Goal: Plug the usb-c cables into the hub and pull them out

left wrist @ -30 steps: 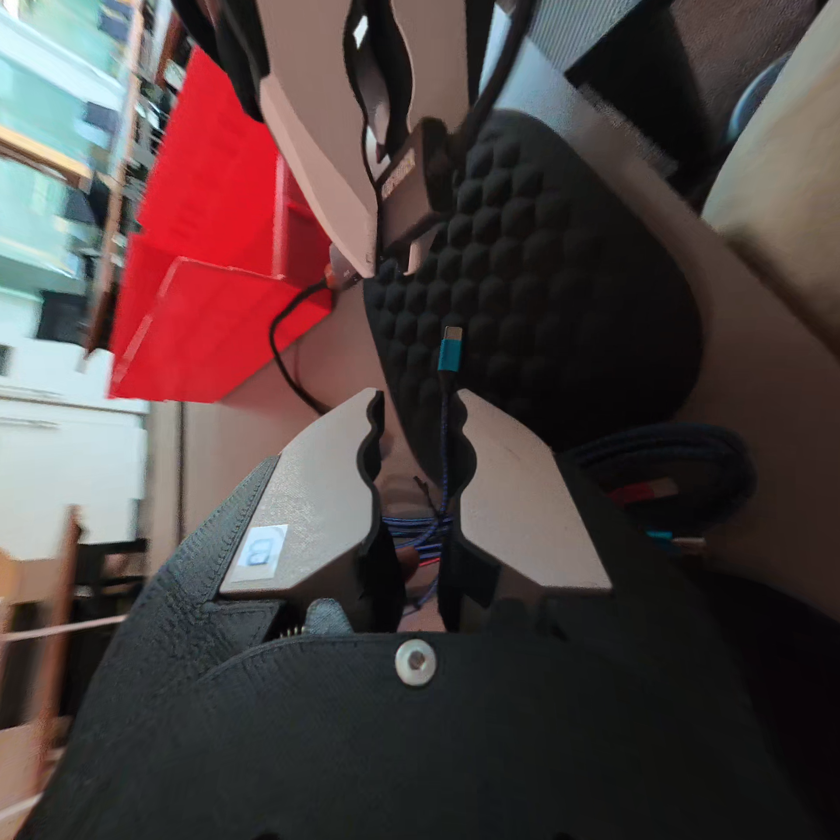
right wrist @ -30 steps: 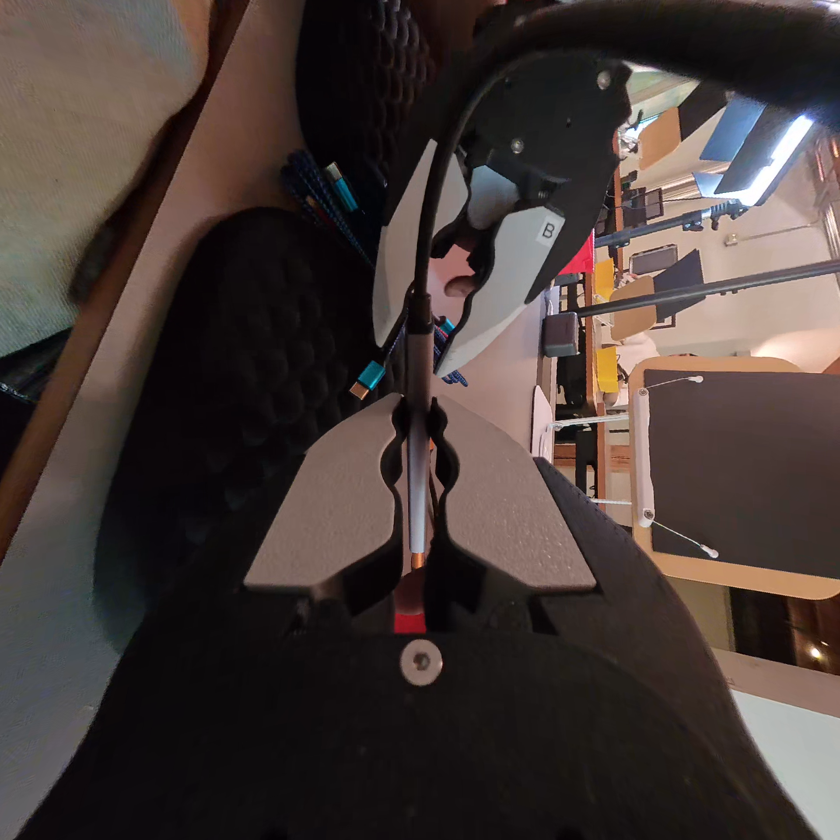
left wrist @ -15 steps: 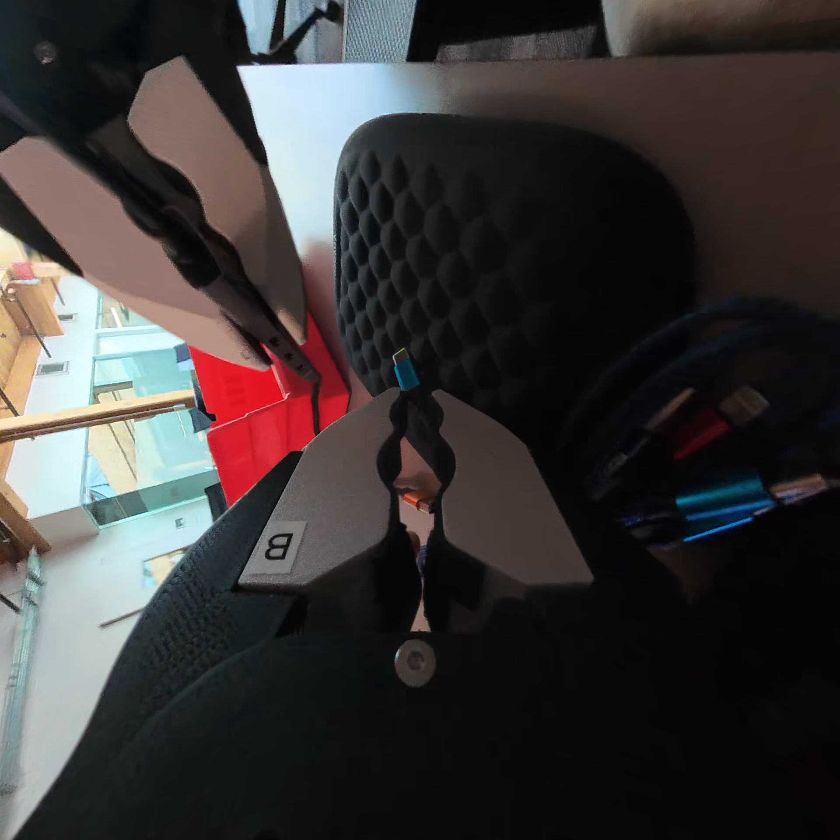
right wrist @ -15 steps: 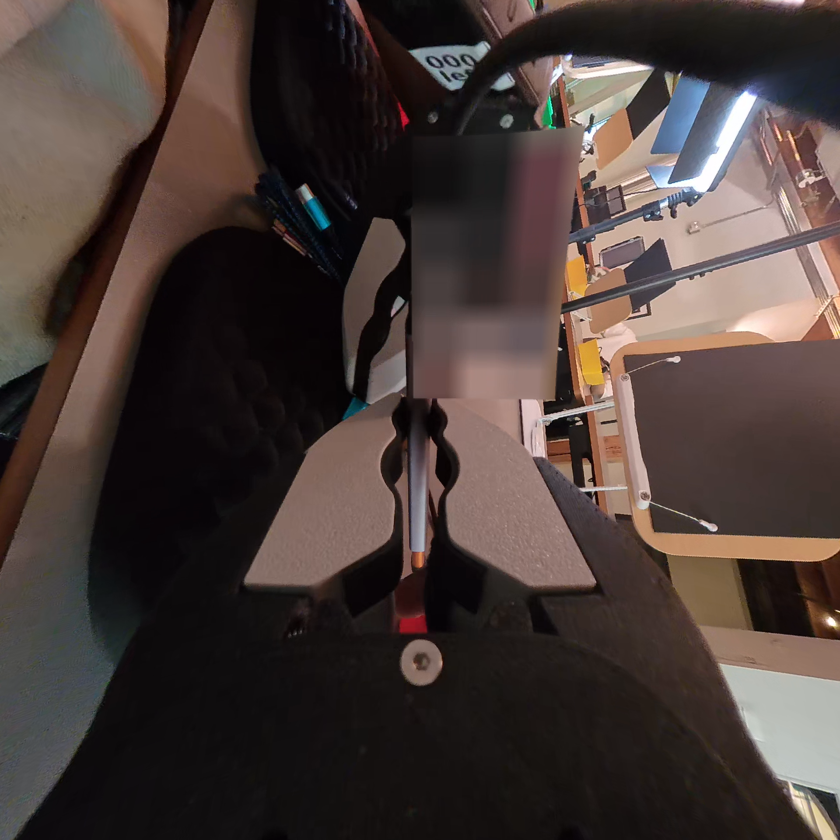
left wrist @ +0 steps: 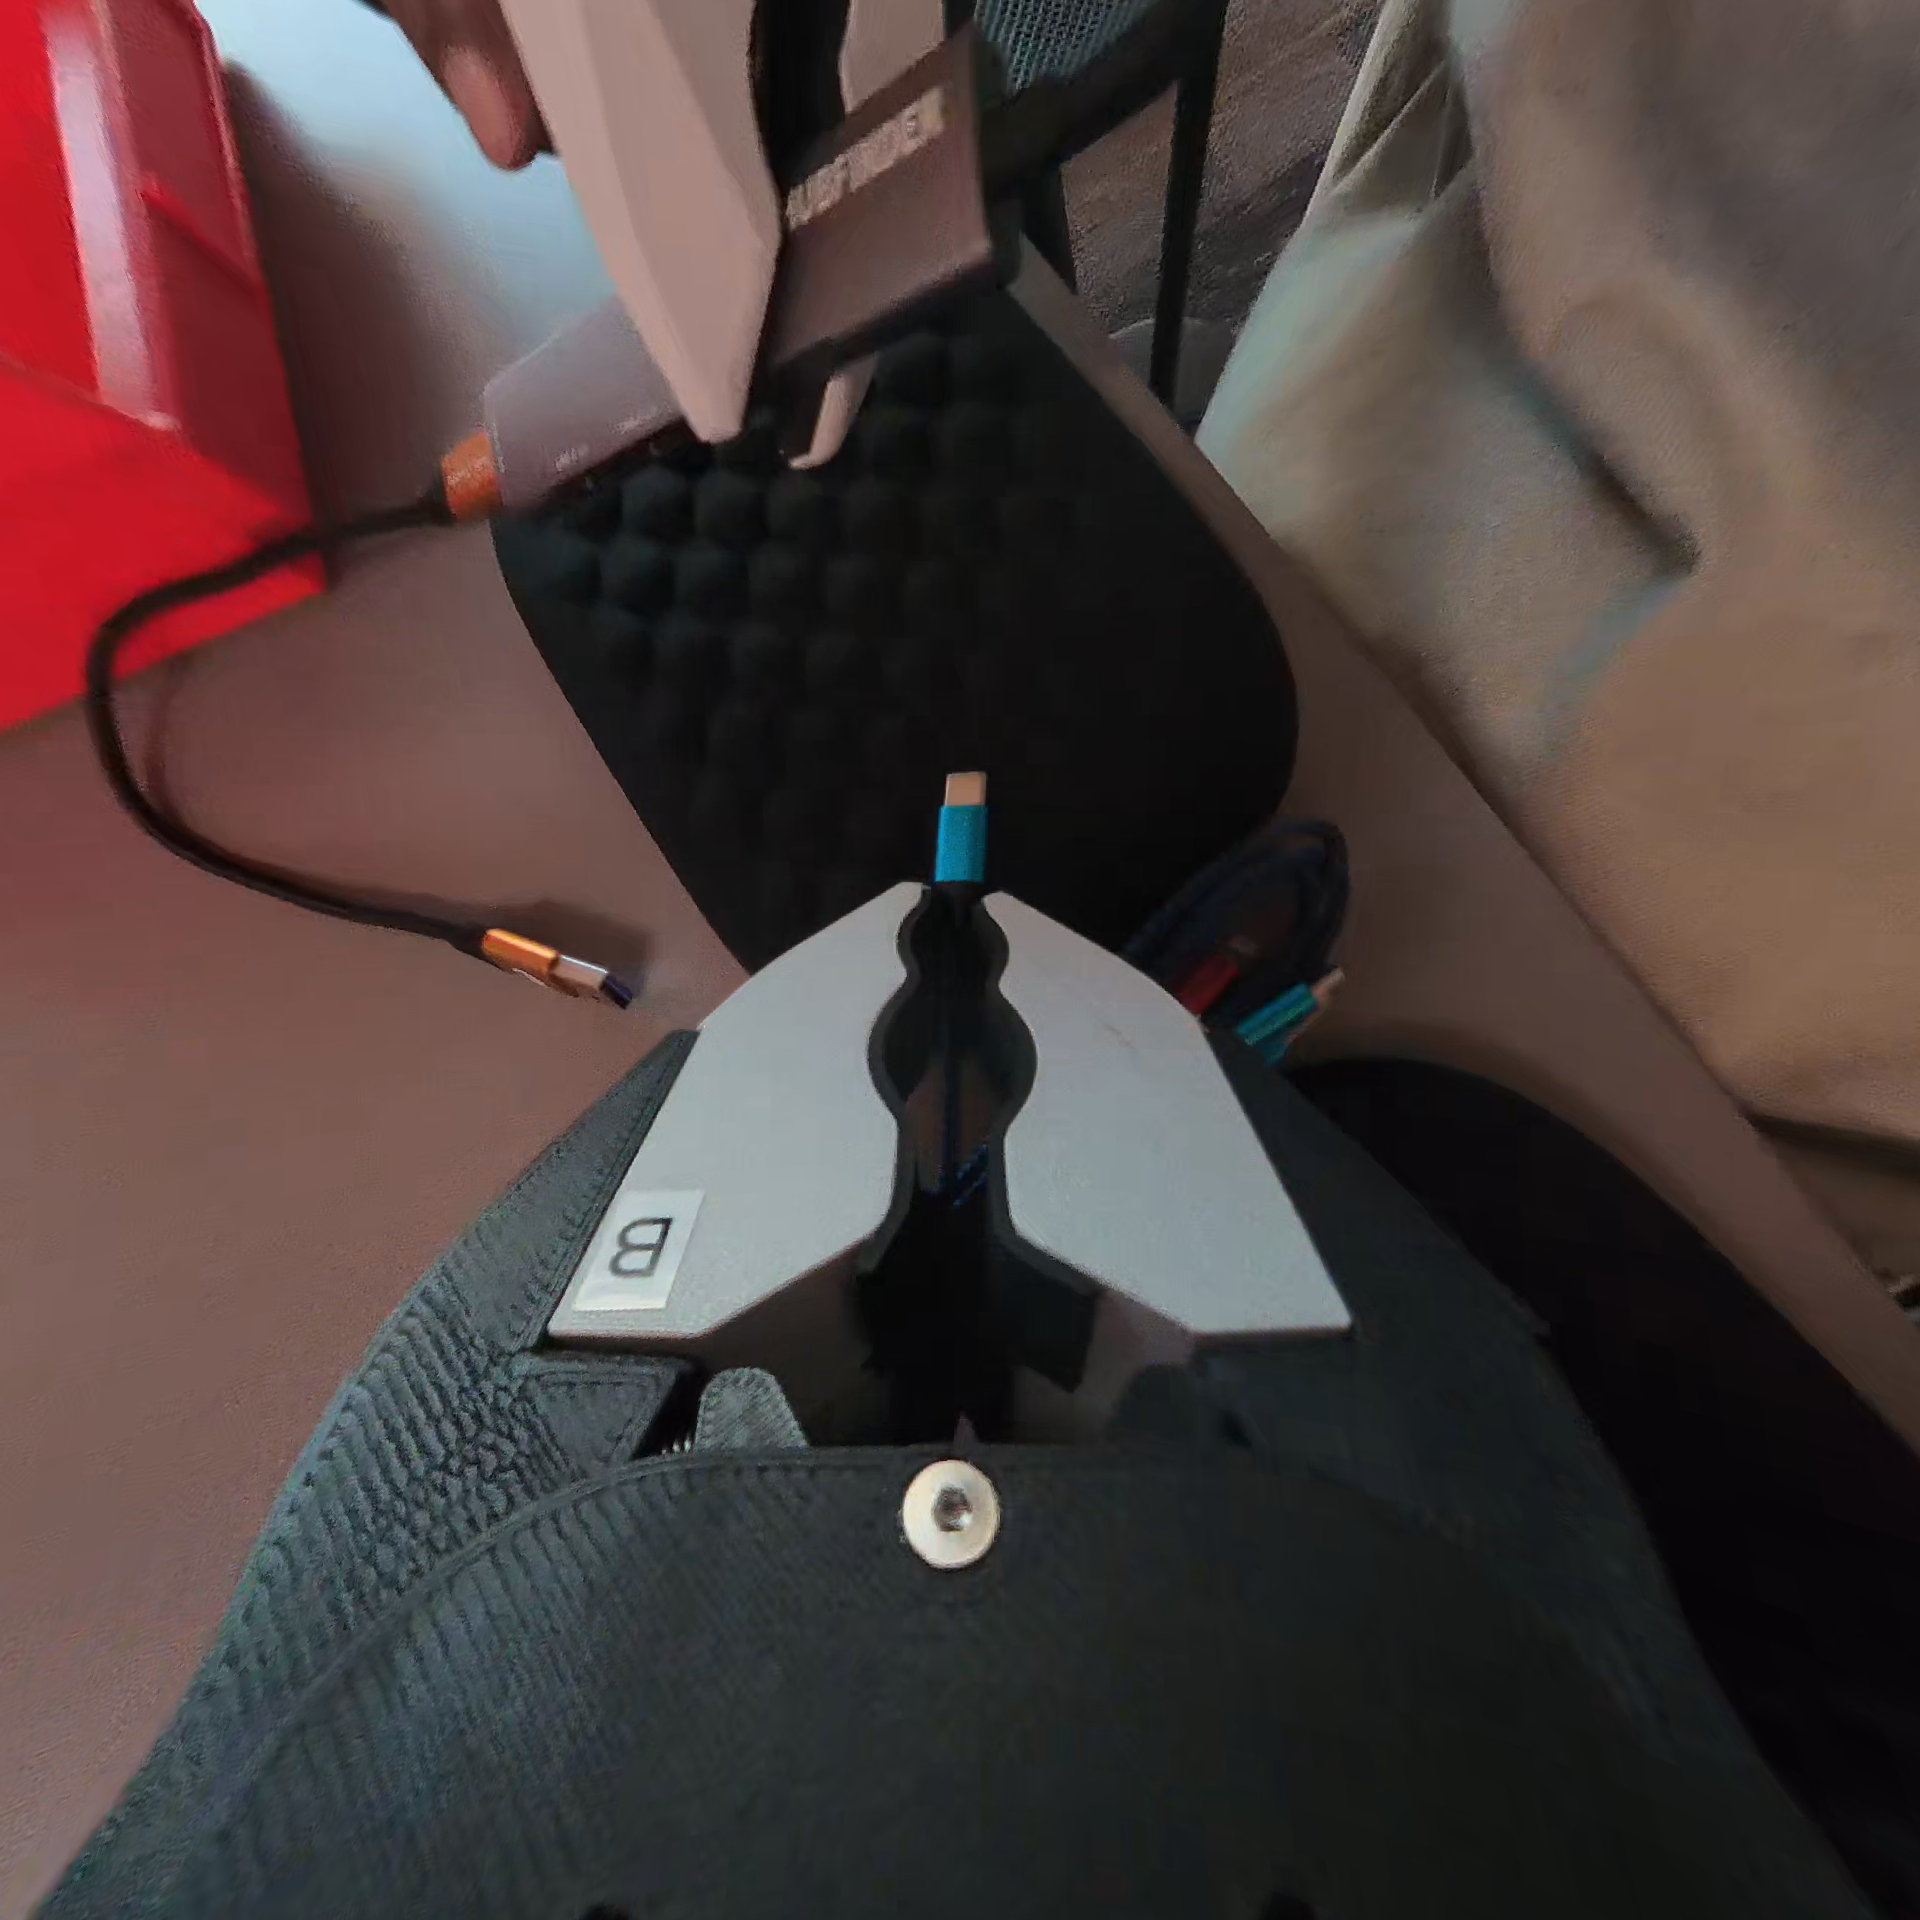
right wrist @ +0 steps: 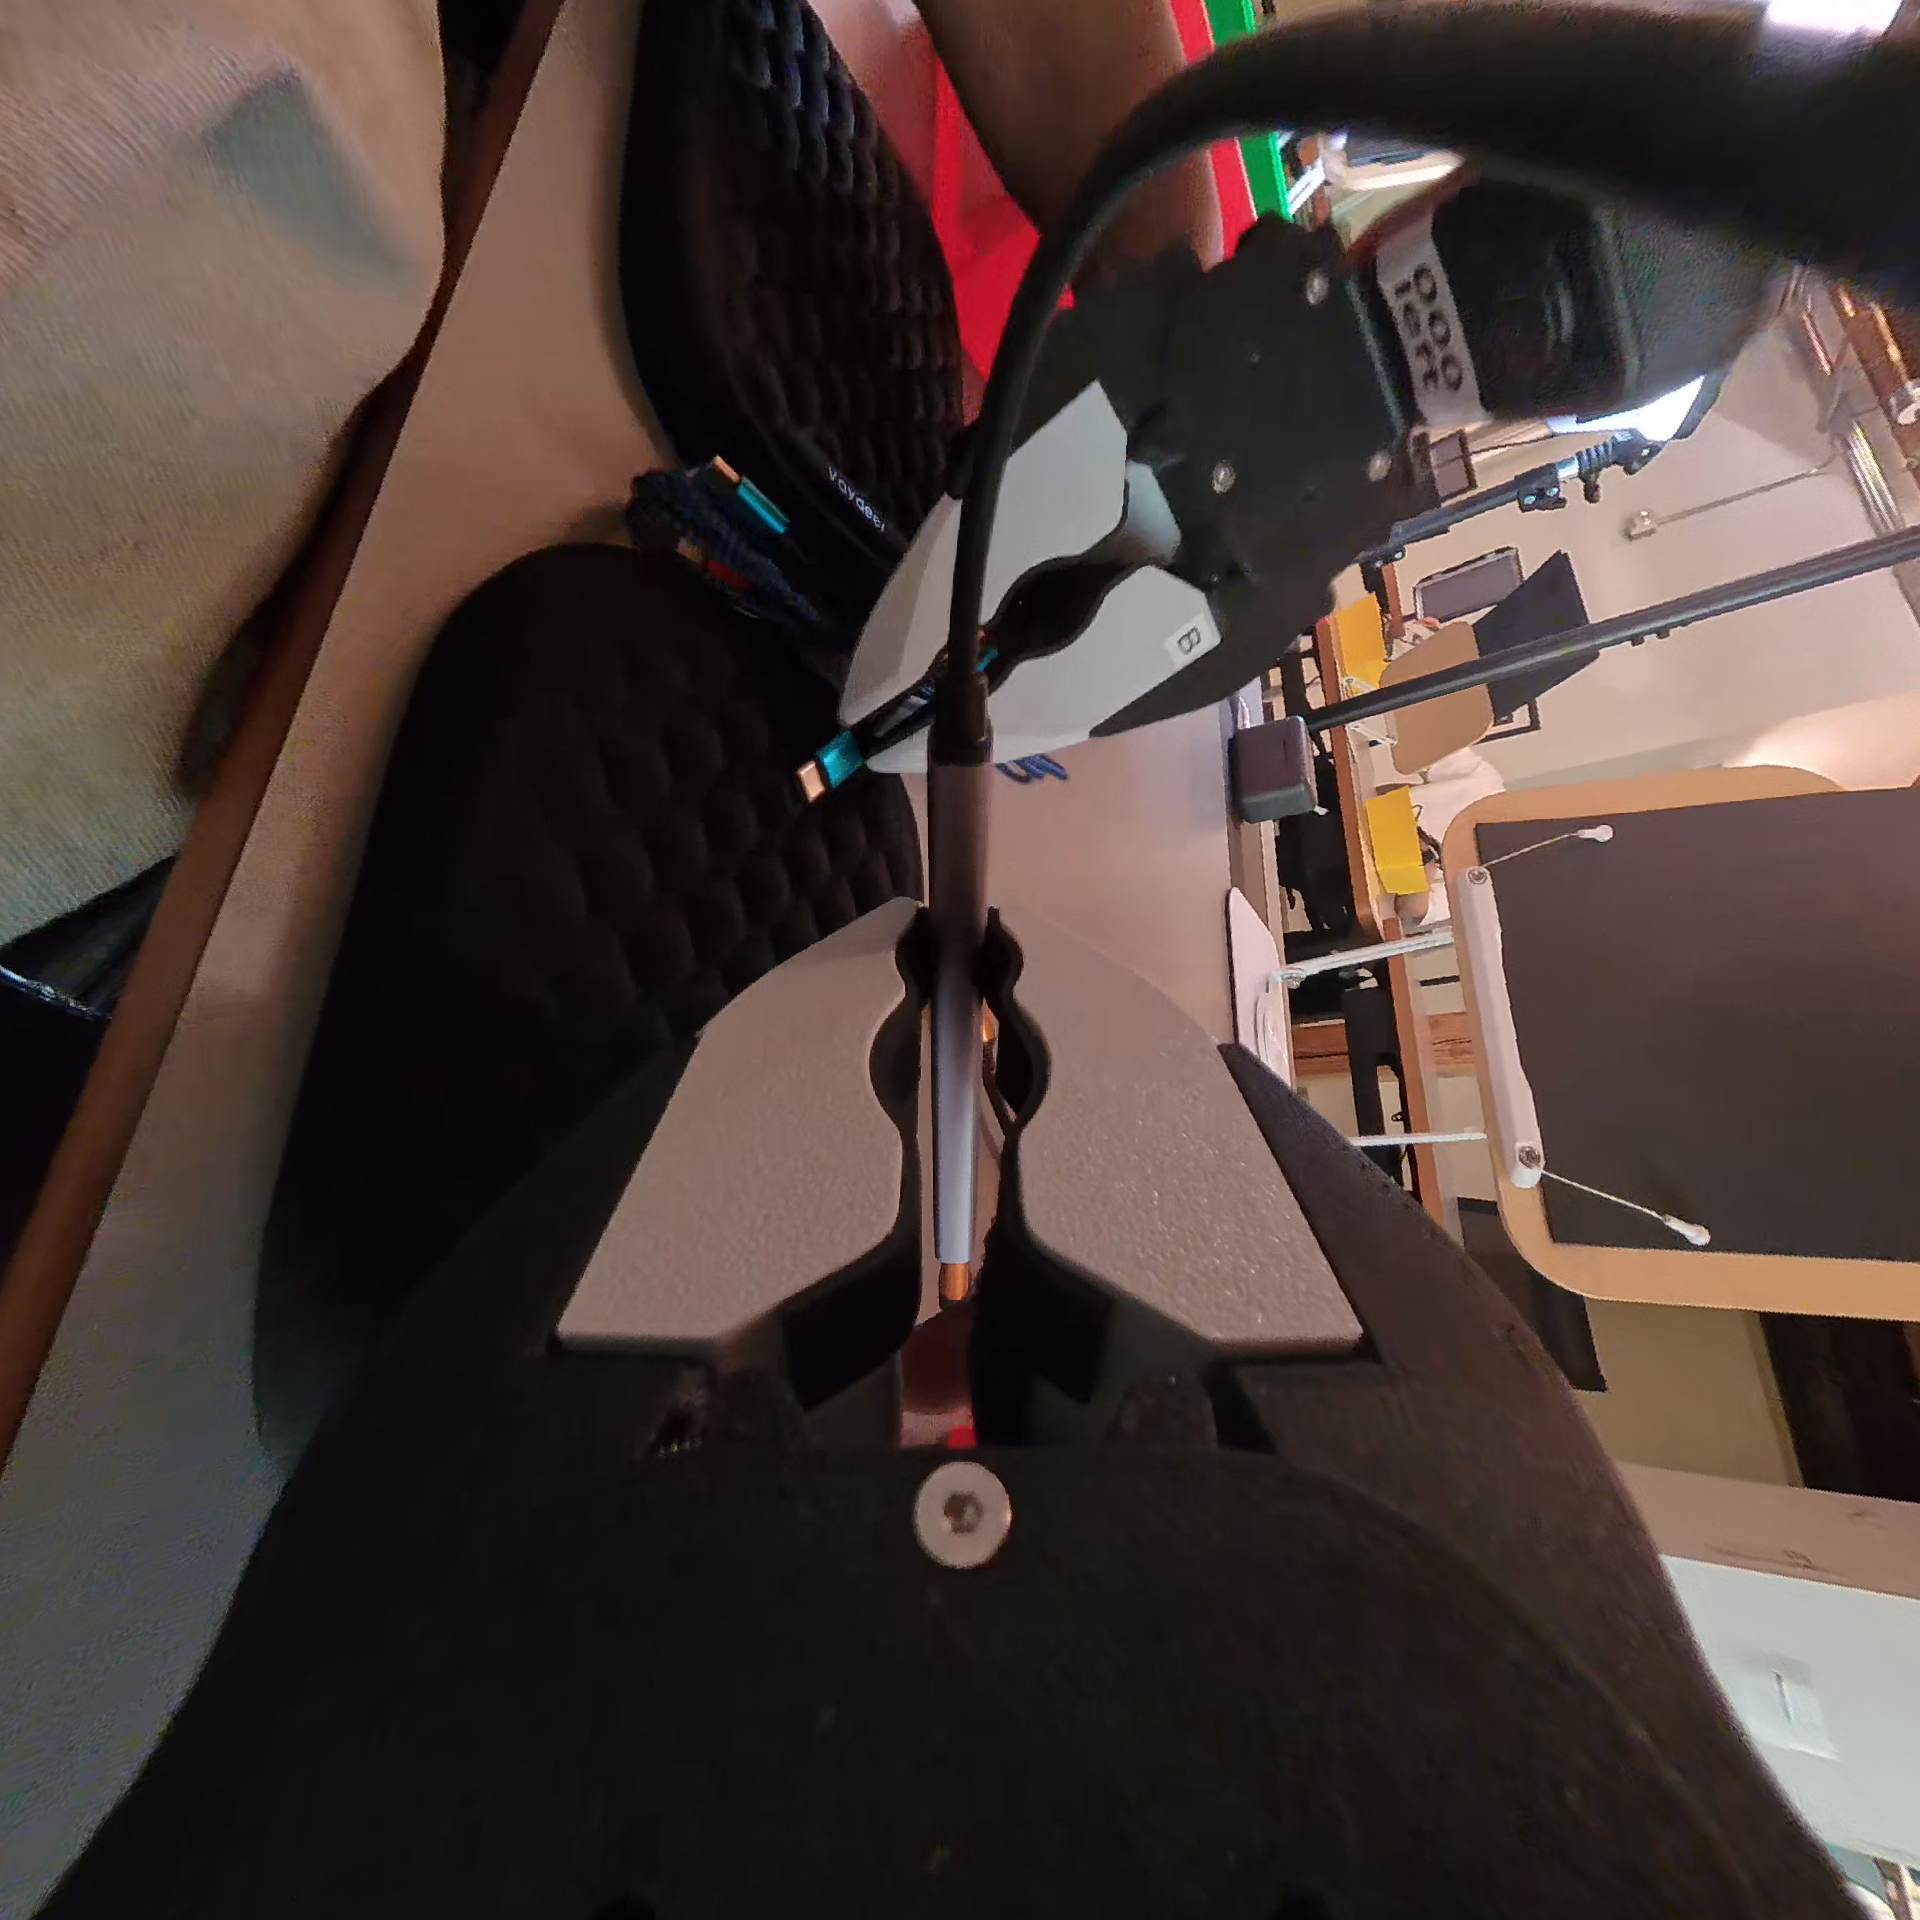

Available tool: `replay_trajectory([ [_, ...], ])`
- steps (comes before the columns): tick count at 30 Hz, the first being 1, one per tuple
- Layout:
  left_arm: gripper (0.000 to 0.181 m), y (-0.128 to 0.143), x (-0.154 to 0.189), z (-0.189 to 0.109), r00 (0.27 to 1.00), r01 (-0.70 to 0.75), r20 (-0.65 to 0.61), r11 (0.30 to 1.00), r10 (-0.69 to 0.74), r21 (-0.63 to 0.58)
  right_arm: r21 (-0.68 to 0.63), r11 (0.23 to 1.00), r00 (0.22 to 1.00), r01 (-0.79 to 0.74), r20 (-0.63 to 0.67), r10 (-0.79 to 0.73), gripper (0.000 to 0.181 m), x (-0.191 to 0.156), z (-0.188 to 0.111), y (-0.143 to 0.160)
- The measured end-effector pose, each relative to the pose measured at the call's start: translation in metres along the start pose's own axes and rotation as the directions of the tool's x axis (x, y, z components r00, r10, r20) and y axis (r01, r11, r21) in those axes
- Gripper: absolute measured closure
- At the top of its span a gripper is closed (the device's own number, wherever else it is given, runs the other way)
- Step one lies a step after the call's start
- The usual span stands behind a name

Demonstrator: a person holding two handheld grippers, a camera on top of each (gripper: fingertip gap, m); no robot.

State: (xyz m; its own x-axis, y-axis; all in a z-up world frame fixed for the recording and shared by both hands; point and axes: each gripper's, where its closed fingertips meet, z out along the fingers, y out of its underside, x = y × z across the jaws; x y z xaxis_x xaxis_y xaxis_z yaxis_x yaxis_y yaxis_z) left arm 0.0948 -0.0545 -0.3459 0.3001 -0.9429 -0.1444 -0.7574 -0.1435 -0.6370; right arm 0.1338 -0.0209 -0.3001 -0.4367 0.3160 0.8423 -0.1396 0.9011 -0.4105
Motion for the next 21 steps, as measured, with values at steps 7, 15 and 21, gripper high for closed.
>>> replay_trajectory([
  [7, 0.176, -0.006, -0.008, 0.014, 0.997, 0.078, -0.008, 0.978, -0.077, 0.195, 0.017, 1.000, 0.999, -0.023, 0.032, 0.023, 0.172, -0.009, 0.007, -0.001],
  [15, 0.177, -0.018, -0.013, -0.002, 0.977, 0.215, -0.055, 0.933, -0.208, 0.288, 0.049, 0.999, 0.996, -0.009, -0.090, 0.013, 0.172, 0.001, 0.010, -0.005],
  [21, 0.177, -0.041, -0.007, -0.028, 0.962, 0.272, -0.088, 0.876, -0.259, 0.398, 0.049, 0.997, 0.990, 0.054, -0.131, -0.047, 0.173, 0.012, 0.013, -0.011],
])
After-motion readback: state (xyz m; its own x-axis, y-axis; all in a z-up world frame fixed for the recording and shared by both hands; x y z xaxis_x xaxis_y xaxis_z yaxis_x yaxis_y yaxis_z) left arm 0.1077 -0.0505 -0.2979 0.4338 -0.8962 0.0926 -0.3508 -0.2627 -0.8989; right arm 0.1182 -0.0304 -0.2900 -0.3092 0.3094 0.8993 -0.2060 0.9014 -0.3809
